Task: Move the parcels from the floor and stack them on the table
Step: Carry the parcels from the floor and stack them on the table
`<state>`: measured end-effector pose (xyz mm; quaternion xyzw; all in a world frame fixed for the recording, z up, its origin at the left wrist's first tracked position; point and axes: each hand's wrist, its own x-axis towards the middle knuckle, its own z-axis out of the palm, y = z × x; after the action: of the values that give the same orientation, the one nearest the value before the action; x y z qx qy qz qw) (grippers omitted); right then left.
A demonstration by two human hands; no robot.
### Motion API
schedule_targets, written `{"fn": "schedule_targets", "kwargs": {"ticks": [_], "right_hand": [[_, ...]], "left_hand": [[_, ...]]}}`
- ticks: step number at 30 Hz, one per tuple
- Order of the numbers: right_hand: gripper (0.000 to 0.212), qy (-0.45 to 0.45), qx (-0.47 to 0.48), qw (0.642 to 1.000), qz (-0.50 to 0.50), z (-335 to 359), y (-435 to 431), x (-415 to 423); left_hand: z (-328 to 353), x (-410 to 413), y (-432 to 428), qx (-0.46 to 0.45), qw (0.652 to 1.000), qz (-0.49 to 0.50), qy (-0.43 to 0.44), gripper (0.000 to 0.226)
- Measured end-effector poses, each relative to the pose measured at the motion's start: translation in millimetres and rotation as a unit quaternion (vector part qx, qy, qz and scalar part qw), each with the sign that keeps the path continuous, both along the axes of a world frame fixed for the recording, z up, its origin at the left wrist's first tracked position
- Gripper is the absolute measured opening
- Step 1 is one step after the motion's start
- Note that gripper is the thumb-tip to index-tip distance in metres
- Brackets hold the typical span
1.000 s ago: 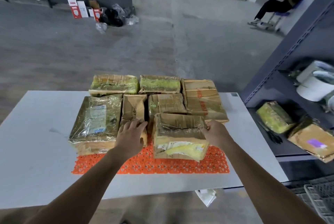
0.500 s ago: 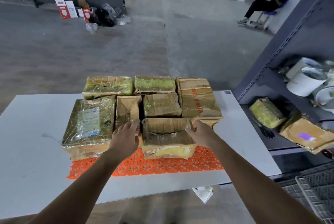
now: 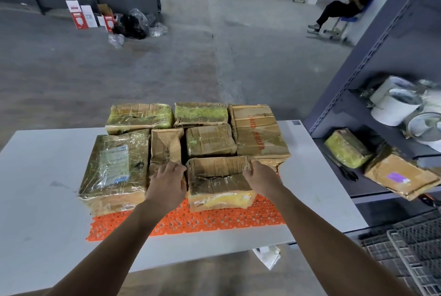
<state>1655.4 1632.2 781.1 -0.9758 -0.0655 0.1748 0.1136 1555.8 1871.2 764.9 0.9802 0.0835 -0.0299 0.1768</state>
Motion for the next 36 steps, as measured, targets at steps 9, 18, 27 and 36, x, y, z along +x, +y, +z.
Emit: {"fn": "schedule_targets", "kwargs": {"ticks": [9,18,27,36], "right_hand": [[0.017,-0.037,0.008,0.998,-0.044,8,-52,8],[0.036,-0.022,0.061,0.992,-0.111,4,-126,34],[0.044,0.008,0.111,0.991,-0.079,-3,-132,34],[0.051,0.025,0.124,0.990,-0.070,15,-136,39]], "left_hand": [[11,11,-51,-0.063,0.995,-0.080,0.008,0.024],[21,34,-129,-0.228,0.963,-0.066,0.127,0.057],[23,33,-140,-0.300,0.942,-0.005,0.149,0.070],[21,22,-148,-0.346,0.932,0.061,0.086,0.058]]}}
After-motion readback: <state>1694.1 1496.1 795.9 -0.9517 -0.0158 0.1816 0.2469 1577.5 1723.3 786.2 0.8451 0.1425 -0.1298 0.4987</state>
